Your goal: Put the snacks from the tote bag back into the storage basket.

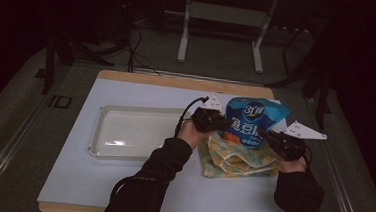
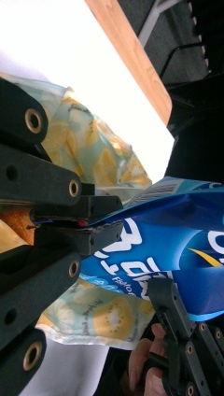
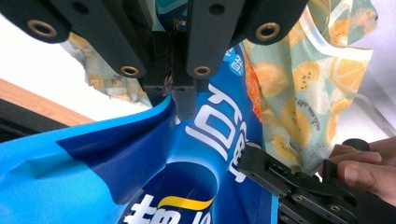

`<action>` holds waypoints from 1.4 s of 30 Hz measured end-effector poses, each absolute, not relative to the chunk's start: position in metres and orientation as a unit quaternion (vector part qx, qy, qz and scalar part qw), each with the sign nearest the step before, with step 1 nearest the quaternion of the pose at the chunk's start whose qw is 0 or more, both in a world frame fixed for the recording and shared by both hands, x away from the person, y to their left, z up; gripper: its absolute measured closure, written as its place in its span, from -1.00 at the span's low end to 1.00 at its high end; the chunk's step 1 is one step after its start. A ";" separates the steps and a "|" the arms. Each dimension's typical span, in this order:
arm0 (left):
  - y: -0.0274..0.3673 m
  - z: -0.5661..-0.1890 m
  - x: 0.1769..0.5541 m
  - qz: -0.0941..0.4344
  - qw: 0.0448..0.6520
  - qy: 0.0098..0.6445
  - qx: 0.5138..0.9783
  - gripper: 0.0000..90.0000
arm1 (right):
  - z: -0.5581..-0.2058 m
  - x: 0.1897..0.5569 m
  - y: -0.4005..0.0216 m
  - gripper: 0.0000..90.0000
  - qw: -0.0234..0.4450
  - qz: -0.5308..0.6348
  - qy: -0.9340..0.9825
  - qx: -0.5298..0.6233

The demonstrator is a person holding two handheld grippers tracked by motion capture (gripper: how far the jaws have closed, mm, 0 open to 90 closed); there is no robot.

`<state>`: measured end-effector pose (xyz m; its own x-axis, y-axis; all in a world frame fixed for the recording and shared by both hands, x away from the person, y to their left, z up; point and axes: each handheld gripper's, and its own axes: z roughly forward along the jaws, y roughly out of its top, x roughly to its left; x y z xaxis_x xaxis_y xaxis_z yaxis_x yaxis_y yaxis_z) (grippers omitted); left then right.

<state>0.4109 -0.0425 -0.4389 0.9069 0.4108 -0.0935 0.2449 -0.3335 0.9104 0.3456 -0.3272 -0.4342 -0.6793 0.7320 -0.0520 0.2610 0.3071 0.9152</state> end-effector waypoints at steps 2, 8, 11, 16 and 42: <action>-0.043 -0.436 0.409 0.084 0.541 0.199 0.813 0.95 | -0.431 0.345 -0.328 1.00 0.237 0.496 0.771 0.321; -0.043 -0.422 0.405 0.097 0.538 0.192 0.815 0.96 | -0.419 0.343 -0.327 1.00 0.243 0.497 0.771 0.316; -0.042 -0.415 0.404 0.098 0.536 0.193 0.816 0.96 | -0.414 0.342 -0.327 1.00 0.246 0.499 0.770 0.313; -0.041 -0.402 0.402 0.097 0.535 0.196 0.816 0.97 | -0.401 0.340 -0.324 1.00 0.251 0.499 0.770 0.308; -0.037 -0.334 0.394 0.115 0.551 0.193 0.803 0.98 | -0.337 0.330 -0.319 1.00 0.287 0.508 0.758 0.292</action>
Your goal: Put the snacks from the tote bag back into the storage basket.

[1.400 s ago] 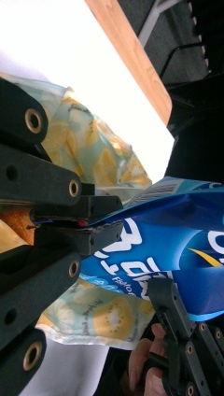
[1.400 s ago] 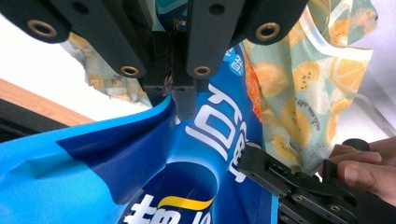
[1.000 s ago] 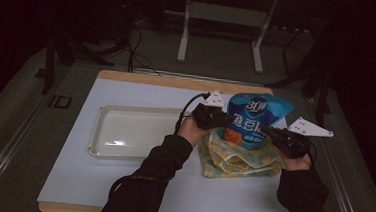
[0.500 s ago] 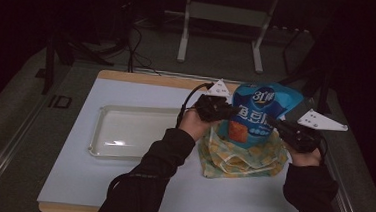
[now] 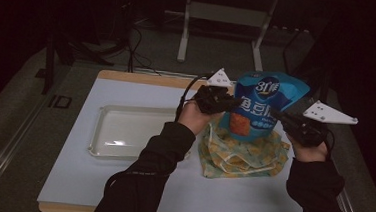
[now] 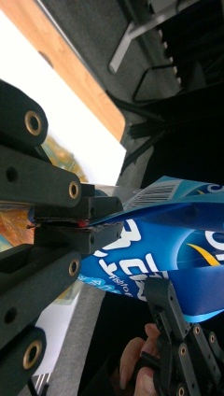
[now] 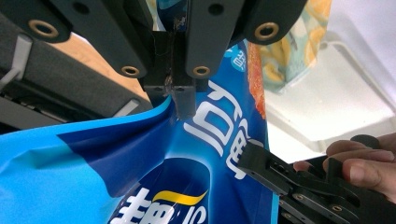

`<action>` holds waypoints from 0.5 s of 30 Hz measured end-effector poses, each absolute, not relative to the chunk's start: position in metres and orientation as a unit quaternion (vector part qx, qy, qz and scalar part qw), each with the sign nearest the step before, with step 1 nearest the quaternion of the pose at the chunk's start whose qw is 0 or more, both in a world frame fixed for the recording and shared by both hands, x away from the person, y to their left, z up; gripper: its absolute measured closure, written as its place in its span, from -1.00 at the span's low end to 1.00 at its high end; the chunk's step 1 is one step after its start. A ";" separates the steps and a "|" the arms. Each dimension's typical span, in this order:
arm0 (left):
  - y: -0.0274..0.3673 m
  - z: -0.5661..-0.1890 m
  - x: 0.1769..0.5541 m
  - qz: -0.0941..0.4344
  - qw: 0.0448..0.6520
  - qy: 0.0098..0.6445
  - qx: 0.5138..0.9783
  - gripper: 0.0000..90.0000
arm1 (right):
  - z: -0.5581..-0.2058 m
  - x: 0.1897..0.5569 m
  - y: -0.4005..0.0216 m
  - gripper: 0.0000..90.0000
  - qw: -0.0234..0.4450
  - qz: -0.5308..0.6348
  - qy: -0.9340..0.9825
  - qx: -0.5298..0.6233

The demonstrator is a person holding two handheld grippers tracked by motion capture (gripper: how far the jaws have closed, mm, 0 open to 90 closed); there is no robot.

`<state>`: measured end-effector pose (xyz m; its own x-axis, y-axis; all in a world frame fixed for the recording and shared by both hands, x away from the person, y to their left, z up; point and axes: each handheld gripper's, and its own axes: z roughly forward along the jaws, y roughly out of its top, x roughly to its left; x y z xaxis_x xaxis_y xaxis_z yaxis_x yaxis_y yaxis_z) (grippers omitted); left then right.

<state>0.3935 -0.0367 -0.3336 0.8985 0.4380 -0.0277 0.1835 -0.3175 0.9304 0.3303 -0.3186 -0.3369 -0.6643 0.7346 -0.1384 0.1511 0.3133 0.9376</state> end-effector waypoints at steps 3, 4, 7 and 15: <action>-0.033 -0.322 0.391 0.122 0.553 0.191 0.802 0.98 | -0.326 0.330 -0.315 1.00 0.290 0.513 0.755 0.289; -0.031 -0.320 0.391 0.122 0.553 0.192 0.802 0.98 | -0.323 0.330 -0.314 1.00 0.290 0.513 0.756 0.286; -0.027 -0.313 0.389 0.125 0.556 0.193 0.799 0.98 | -0.314 0.329 -0.310 1.00 0.294 0.511 0.757 0.281; -0.008 -0.295 0.384 0.137 0.559 0.199 0.793 0.98 | -0.293 0.330 -0.292 1.00 0.301 0.509 0.761 0.267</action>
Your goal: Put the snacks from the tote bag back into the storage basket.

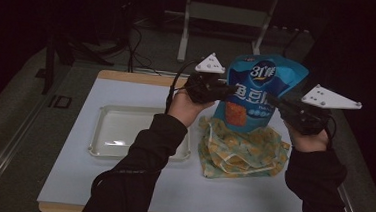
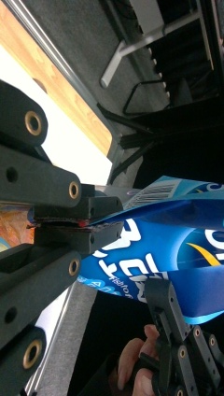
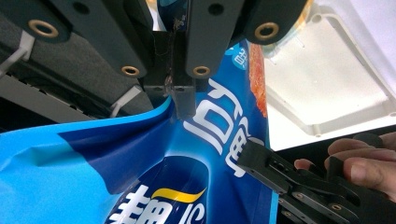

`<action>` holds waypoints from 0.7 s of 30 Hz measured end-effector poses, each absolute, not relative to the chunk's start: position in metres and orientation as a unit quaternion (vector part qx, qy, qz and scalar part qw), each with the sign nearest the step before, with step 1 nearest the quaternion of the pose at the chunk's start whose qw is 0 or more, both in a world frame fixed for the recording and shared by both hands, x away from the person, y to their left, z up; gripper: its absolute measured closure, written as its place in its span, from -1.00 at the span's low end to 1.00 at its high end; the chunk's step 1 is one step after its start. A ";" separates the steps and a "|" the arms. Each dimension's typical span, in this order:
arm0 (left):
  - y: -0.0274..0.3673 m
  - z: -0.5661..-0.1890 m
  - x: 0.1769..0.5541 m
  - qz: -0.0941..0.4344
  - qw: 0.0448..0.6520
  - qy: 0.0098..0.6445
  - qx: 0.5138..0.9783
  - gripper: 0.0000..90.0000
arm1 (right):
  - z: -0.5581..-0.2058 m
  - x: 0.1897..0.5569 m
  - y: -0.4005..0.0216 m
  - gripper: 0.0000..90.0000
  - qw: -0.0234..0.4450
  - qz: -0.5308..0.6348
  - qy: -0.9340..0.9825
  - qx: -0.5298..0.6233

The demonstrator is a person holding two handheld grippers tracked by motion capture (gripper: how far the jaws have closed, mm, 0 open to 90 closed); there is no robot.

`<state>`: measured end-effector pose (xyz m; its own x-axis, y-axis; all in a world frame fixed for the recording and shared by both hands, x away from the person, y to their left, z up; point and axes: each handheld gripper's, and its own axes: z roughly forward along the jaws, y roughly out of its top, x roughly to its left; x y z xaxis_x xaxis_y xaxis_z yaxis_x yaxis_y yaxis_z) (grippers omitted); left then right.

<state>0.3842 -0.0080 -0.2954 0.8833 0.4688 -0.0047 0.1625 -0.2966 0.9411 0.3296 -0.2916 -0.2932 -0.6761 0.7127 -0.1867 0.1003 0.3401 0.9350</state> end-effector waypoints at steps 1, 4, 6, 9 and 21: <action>-0.005 -0.294 0.384 0.137 0.560 0.202 0.792 0.98 | -0.291 0.330 -0.289 1.00 0.301 0.509 0.762 0.265; 0.002 -0.291 0.382 0.139 0.562 0.207 0.788 0.98 | -0.286 0.331 -0.282 1.00 0.301 0.511 0.762 0.260; 0.008 -0.289 0.380 0.141 0.563 0.209 0.787 0.98 | -0.284 0.331 -0.277 1.00 0.301 0.511 0.763 0.258; 0.017 -0.286 0.377 0.143 0.563 0.213 0.785 0.98 | -0.280 0.331 -0.268 1.00 0.300 0.511 0.765 0.251; 0.063 -0.284 0.363 0.153 0.563 0.236 0.777 0.98 | -0.276 0.331 -0.227 1.00 0.292 0.516 0.774 0.222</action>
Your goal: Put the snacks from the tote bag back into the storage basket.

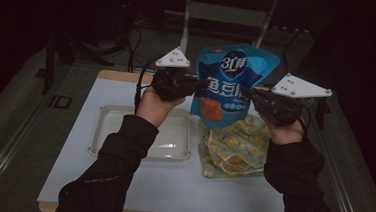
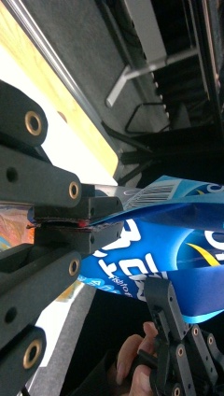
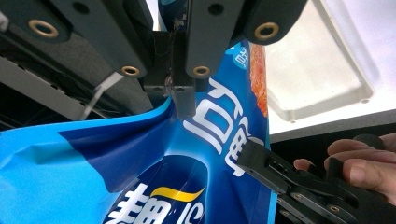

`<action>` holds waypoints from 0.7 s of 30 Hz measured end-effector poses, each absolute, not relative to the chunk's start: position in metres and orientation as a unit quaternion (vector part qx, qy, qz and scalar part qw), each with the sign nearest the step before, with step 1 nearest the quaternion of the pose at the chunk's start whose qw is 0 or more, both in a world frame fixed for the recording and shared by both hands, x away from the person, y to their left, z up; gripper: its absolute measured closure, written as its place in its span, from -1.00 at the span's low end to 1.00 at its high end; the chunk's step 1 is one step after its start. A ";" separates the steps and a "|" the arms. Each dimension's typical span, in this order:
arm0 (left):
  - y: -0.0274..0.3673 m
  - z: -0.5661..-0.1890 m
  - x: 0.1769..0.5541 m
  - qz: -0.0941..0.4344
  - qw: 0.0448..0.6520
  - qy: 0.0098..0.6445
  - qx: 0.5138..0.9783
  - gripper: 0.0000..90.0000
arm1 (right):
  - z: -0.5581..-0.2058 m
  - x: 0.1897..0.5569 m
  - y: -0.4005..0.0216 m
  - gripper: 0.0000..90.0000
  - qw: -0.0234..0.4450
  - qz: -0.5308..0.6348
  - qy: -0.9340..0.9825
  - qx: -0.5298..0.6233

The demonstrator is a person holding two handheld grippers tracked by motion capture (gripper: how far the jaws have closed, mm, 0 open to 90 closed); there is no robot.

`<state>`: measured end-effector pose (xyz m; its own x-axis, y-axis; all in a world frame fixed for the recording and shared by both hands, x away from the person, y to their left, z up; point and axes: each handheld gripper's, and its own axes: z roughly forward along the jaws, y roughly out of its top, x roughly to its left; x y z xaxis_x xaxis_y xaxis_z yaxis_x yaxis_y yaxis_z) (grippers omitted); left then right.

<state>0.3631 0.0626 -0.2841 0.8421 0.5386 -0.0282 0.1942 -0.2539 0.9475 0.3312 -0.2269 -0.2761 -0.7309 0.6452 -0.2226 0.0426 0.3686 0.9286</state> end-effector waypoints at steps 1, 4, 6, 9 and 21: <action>0.067 -0.284 0.362 0.155 0.562 0.238 0.777 0.98 | -0.276 0.332 -0.223 1.00 0.291 0.517 0.775 0.220; 0.079 -0.286 0.360 0.159 0.563 0.246 0.772 0.98 | -0.277 0.333 -0.211 1.00 0.287 0.519 0.776 0.215; 0.087 -0.287 0.358 0.160 0.563 0.251 0.770 0.98 | -0.278 0.335 -0.203 1.00 0.285 0.519 0.777 0.212; 0.098 -0.289 0.356 0.162 0.563 0.257 0.769 0.98 | -0.279 0.336 -0.191 1.00 0.280 0.520 0.780 0.205; 0.138 -0.291 0.342 0.173 0.555 0.279 0.764 0.98 | -0.283 0.338 -0.151 1.00 0.263 0.526 0.788 0.185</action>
<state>0.3418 0.1377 -0.2911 0.7841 0.6189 -0.0462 0.2353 -0.2277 0.9449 0.3377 -0.1512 -0.2828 -0.7933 0.5675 -0.2205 0.0142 0.3794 0.9251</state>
